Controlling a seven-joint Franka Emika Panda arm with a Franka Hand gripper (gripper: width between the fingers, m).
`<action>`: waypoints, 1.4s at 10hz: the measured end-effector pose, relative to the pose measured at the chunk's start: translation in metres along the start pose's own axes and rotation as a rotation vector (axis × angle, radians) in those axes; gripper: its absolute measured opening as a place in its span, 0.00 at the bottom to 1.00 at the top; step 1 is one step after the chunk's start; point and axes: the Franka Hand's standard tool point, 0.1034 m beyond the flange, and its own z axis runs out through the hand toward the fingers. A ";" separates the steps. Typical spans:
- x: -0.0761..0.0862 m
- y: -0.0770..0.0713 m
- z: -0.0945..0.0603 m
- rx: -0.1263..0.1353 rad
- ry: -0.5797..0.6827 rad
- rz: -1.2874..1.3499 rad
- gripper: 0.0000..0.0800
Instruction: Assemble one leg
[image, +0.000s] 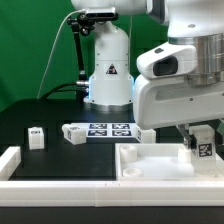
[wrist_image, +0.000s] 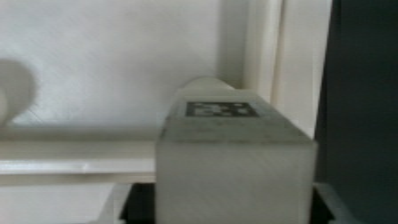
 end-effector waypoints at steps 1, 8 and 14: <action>0.000 -0.001 0.000 0.000 0.001 0.006 0.36; 0.008 0.005 0.002 0.020 0.090 0.828 0.36; 0.002 0.007 0.002 0.023 0.058 1.297 0.36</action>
Offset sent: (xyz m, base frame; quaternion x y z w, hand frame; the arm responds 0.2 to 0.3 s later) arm -0.0073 0.0060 -0.0191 0.0020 0.0130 0.3182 0.9479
